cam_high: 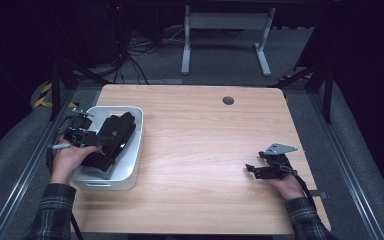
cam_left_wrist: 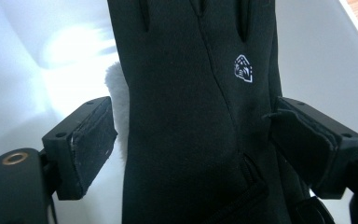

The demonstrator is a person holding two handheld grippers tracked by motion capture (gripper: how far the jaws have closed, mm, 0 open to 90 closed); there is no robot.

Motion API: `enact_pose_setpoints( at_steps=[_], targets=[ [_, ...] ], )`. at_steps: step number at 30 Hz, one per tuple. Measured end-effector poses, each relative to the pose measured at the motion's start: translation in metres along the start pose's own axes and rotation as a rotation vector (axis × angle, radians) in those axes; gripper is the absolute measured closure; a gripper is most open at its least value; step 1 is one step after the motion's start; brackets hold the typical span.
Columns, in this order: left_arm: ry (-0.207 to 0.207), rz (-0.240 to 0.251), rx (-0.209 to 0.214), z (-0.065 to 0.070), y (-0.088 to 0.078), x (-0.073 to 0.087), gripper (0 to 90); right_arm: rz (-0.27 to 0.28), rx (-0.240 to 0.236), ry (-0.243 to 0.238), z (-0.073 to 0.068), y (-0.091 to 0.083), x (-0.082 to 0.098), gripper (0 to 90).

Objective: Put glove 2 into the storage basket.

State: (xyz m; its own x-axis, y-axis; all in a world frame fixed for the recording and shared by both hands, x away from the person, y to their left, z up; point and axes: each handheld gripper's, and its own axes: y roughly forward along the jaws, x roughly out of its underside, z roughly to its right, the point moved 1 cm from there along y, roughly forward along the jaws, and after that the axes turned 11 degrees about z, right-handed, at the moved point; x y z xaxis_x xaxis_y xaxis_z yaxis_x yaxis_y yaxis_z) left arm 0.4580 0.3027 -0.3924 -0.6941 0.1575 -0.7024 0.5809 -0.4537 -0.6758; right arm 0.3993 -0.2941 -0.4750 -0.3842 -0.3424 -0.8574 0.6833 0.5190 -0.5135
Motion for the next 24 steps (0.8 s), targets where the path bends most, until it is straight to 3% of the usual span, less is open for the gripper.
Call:
enact_pose_setpoints(
  at_steps=[2,10,24],
  targets=[
    [0.01,0.023,-0.013,0.002,-0.005,-0.003,12.5,0.0,0.0,0.0,0.0,0.0,0.0,23.5],
    [0.048,0.071,0.029,0.022,-0.017,-0.014,12.2,0.0,-0.001,0.001,0.0,0.0,0.0,23.3],
    [0.141,0.119,0.128,0.071,-0.009,-0.029,12.6,-0.002,0.0,0.004,0.001,0.0,0.0,22.3]
  ],
)
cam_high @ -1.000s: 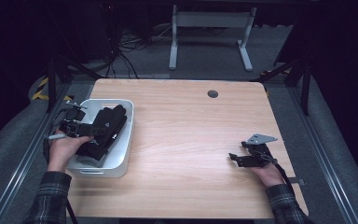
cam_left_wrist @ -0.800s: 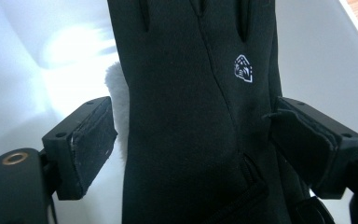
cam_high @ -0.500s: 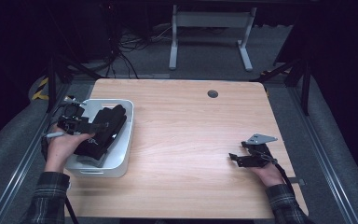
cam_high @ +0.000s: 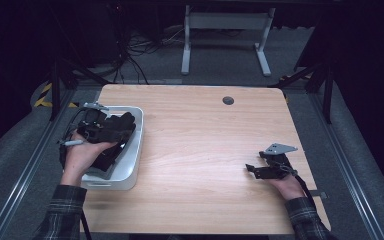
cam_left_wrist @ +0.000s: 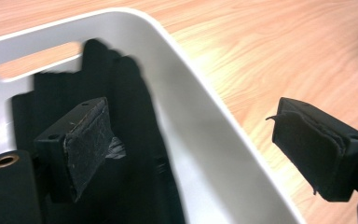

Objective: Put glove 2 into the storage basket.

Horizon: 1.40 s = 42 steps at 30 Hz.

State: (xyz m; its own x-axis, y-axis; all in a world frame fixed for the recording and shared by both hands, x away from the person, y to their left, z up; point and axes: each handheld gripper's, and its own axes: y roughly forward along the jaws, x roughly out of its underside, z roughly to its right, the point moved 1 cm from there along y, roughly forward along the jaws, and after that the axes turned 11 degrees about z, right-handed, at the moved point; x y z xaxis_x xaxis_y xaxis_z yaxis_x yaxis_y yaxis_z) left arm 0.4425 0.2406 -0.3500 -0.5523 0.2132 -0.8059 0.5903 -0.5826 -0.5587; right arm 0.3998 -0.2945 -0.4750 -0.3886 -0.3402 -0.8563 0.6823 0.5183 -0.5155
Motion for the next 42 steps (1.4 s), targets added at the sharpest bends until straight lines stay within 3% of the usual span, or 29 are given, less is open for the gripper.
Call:
enact_pose_setpoints(
  at_steps=[11,17,25,33,37,40,42],
  targets=[
    [0.05,0.044,0.077,0.038,0.015,-0.003,13.4,0.0,-0.002,-0.001,0.0,0.0,0.0,22.0],
    [0.082,0.057,0.144,0.064,0.028,-0.002,14.3,0.0,0.0,-0.002,0.0,0.0,0.0,21.7],
    [0.143,0.035,0.23,0.103,0.052,0.006,14.7,0.0,0.002,-0.001,-0.001,0.0,0.0,21.1],
    [0.195,0.016,0.289,0.136,0.082,0.024,15.2,-0.001,0.001,-0.002,-0.001,0.0,0.0,20.7],
    [0.226,0.01,0.3,0.149,0.096,0.037,15.2,-0.002,0.001,-0.003,-0.001,0.0,0.0,20.5],
    [0.247,-0.011,0.284,0.155,0.108,0.05,15.2,-0.001,0.0,-0.004,-0.001,0.0,0.0,20.5],
    [0.243,-0.02,0.294,0.158,0.115,0.058,15.1,-0.003,0.001,-0.003,-0.001,0.0,0.0,20.5]
  ],
)
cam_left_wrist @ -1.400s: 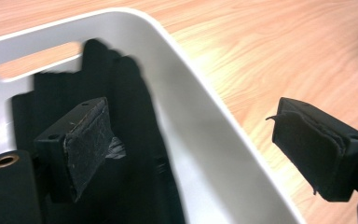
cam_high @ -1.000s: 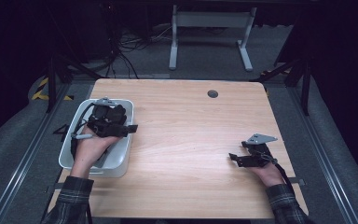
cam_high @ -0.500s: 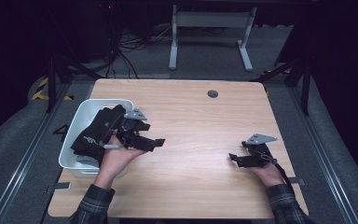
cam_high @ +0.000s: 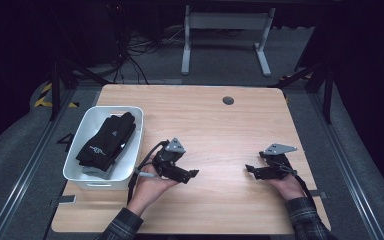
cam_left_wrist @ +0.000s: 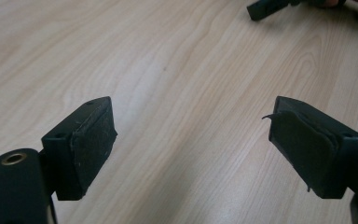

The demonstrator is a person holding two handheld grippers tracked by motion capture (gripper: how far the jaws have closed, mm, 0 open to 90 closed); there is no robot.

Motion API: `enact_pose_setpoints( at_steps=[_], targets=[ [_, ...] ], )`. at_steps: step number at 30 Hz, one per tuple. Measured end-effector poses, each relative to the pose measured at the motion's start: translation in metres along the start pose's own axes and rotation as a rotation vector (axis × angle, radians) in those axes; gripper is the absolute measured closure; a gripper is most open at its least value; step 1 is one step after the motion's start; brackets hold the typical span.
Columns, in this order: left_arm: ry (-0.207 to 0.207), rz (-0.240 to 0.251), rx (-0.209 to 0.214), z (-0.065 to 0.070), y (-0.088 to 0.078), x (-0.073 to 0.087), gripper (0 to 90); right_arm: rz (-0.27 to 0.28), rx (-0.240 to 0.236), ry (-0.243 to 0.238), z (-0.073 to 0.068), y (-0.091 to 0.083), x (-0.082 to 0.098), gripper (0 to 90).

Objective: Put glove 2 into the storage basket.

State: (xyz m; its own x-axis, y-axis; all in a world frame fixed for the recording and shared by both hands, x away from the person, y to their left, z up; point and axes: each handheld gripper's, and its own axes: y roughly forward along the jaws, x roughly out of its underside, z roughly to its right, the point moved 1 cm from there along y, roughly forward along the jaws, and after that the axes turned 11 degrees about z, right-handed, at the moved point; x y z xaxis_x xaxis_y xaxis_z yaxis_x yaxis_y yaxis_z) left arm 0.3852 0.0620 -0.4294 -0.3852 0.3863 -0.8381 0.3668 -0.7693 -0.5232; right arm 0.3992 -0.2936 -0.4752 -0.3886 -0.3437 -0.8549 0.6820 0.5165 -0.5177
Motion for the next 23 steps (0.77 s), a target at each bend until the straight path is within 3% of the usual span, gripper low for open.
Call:
enact_pose_setpoints(
  at_steps=[7,11,12,14,19,23],
  targets=[
    [0.027,-0.032,-0.011,0.004,0.021,0.018,15.0,0.001,-0.001,0.001,0.0,0.0,0.0,20.4],
    [0.015,-0.074,-0.003,0.005,0.032,0.029,14.3,0.001,-0.003,0.0,0.0,0.0,0.0,20.4],
    [0.028,-0.087,-0.013,0.005,0.035,0.031,13.9,-0.001,-0.001,-0.001,0.0,0.0,0.0,20.4],
    [0.066,-0.08,-0.037,0.009,0.038,0.034,12.0,-0.001,-0.002,0.0,0.0,0.0,0.0,20.4],
    [0.072,-0.067,-0.035,0.008,0.038,0.036,11.2,0.0,-0.004,-0.003,-0.001,0.0,0.0,20.4],
    [0.117,-0.056,-0.043,0.01,0.039,0.04,9.6,0.0,-0.005,-0.003,-0.001,0.0,0.0,20.2]
  ],
)
